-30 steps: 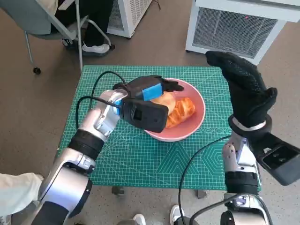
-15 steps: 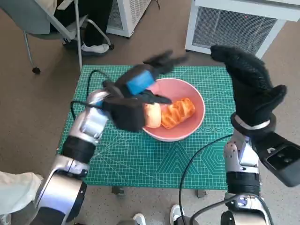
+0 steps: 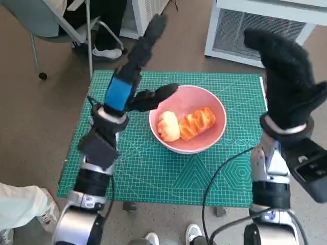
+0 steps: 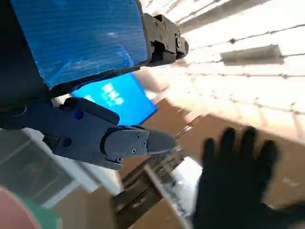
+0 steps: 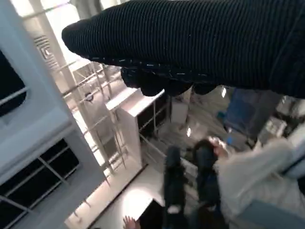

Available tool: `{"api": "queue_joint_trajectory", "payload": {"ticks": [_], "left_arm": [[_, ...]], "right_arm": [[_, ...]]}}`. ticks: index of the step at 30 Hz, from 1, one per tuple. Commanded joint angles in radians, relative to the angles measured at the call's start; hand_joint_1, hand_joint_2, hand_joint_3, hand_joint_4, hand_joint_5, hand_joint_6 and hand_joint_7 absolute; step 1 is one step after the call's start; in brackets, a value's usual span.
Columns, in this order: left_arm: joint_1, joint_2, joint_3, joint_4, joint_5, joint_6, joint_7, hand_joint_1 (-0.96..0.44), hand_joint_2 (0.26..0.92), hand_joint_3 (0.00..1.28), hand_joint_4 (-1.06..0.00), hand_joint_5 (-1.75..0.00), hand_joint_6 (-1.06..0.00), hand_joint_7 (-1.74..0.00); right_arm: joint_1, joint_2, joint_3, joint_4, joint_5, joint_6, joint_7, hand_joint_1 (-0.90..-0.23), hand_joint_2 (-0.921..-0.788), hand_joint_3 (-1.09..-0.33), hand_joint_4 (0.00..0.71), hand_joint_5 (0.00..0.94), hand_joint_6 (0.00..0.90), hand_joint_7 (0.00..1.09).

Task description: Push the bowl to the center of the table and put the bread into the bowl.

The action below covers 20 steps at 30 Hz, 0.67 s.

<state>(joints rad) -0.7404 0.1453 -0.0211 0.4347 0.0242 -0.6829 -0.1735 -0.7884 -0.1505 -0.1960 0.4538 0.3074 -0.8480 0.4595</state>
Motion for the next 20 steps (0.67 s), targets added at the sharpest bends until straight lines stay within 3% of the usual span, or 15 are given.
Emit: {"api": "queue_joint_trajectory", "payload": {"ticks": [1, 10, 20], "left_arm": [[0.036, -0.01, 0.009, -0.066, -0.041, -0.002, -0.009, -0.68, 0.921, 0.51, -0.09, -0.03, -0.26, -0.05], [0.083, -0.017, -0.011, -0.159, -0.141, 0.069, -0.089, -0.67, 0.921, 0.51, -0.12, -0.03, -0.28, -0.05], [0.122, -0.043, 0.005, -0.198, -0.156, 0.074, -0.088, -0.66, 0.921, 0.47, -0.14, -0.02, -0.29, -0.05]], "right_arm": [[-0.014, 0.001, 0.004, 0.038, -0.025, -0.02, -0.021, -0.586, -0.921, -0.829, 0.072, 0.384, -0.001, 0.67], [-0.021, -0.001, 0.023, 0.052, -0.028, -0.038, -0.021, -0.582, -0.921, -0.835, 0.114, 0.296, -0.001, 0.68], [-0.006, -0.009, 0.045, 0.028, -0.012, -0.012, -0.006, -0.58, -0.921, -0.84, 0.122, 0.279, -0.001, 0.68]]}}
